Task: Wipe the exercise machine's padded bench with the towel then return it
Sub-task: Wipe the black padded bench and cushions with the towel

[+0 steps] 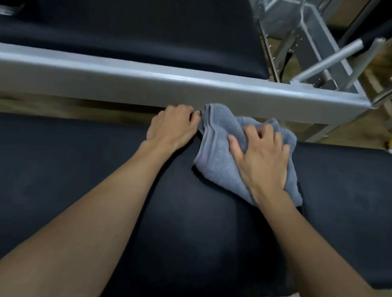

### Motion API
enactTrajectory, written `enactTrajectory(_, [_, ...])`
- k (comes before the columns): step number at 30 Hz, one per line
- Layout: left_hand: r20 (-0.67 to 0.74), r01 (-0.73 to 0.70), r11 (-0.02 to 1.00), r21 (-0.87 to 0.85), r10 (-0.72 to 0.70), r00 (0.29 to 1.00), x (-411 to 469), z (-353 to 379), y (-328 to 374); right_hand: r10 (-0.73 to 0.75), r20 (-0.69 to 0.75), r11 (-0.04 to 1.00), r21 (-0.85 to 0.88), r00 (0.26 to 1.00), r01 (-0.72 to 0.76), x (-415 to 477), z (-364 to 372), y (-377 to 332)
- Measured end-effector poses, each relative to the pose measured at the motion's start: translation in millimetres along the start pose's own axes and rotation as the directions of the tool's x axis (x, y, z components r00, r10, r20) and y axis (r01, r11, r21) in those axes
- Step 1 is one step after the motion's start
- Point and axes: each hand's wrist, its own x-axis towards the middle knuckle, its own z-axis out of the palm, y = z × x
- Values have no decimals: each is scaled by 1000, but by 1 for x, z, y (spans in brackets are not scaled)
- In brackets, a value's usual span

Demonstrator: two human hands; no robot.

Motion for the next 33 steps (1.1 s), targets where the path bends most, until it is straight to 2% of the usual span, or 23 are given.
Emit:
enactTrajectory(4, [53,20,999,41,-23,998,4,0,4,-25,50,1000,-9,998,26,45,10,0])
enactTrajectory(10, [-35,-26,984,177,33,999,-11,1,7,-69,141,997,40,988,64,28,4,0])
enactTrajectory(13, [-29,-80,951,300,93,995,-27,2,3,-100,76,992,82,992,93,3,-5,4])
enactTrajectory(16, [31,-79,923,378,73,997,-48,4,-4,-110,1,987,117,994,109,-30,-13,11])
enactTrajectory(24, [95,-89,951,296,63,994,-74,-4,-4,-86,-57,993,76,995,90,-121,-41,22])
enactTrajectory(29, [34,-138,966,219,134,990,-82,-16,-14,-51,-102,994,93,993,61,-181,-55,22])
enactTrajectory(33, [-69,-160,980,120,169,983,-80,-29,-28,-74,-115,997,15,991,77,-181,-53,-5])
